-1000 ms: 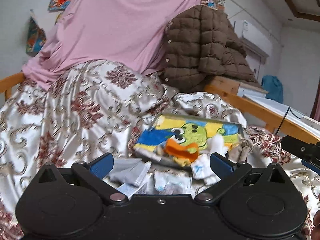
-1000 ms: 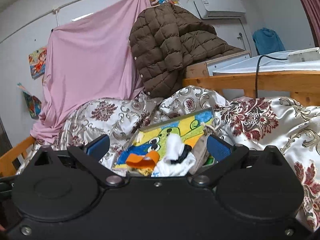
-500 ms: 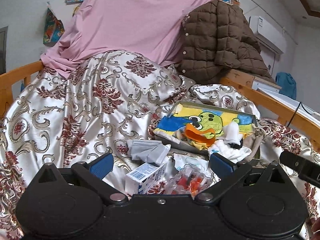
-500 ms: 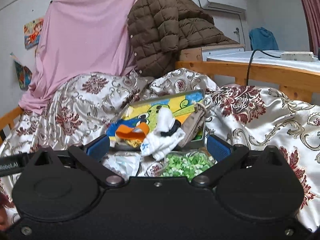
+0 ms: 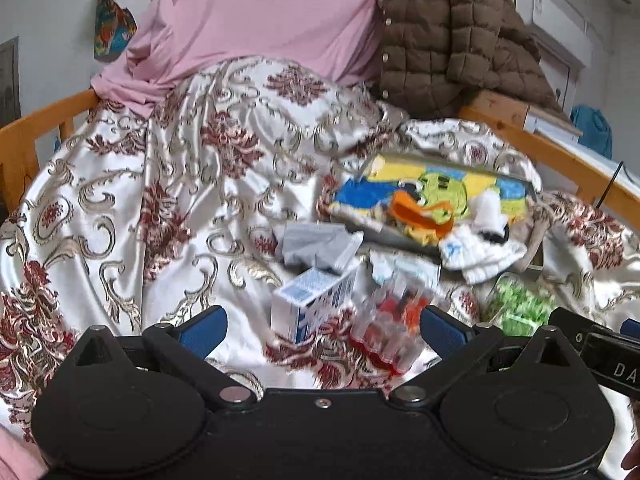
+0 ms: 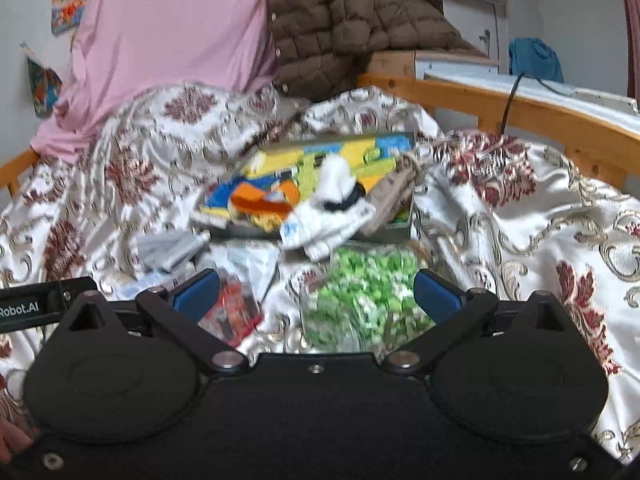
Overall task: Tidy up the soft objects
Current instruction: 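Move both open tools back over the scattered items on the bed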
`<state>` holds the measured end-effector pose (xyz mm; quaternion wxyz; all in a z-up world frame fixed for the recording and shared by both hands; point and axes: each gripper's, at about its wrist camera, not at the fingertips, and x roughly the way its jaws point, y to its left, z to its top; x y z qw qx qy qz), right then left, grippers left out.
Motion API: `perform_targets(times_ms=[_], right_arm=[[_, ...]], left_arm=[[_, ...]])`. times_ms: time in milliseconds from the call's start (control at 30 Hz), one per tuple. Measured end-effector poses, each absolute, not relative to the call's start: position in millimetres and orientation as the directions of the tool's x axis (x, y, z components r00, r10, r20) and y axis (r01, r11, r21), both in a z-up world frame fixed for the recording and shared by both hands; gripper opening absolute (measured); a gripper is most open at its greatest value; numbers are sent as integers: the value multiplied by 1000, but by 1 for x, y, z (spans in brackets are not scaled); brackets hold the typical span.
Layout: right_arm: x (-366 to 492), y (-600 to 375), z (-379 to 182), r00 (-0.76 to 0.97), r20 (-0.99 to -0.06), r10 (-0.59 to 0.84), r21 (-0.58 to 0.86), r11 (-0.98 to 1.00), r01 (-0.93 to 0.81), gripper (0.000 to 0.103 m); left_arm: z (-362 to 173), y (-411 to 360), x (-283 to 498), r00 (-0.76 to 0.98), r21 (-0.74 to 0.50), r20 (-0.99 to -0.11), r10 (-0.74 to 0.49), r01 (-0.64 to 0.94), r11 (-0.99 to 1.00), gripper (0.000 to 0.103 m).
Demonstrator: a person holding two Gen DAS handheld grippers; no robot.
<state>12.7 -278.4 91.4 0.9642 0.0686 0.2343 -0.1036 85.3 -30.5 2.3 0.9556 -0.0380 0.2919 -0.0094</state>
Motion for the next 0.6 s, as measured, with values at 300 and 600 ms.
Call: perform_targets(times_ms=[300, 600], right_arm=[[26, -283, 76, 823, -547, -150, 97, 966, 240, 102], [34, -282, 70, 810, -571, -131, 83, 973, 216, 102]], left_arm=[[-6, -30, 91, 793, -57, -610, -13, -27, 998, 102], [-10, -28, 92, 757, -29, -653, 24, -56, 998, 102]])
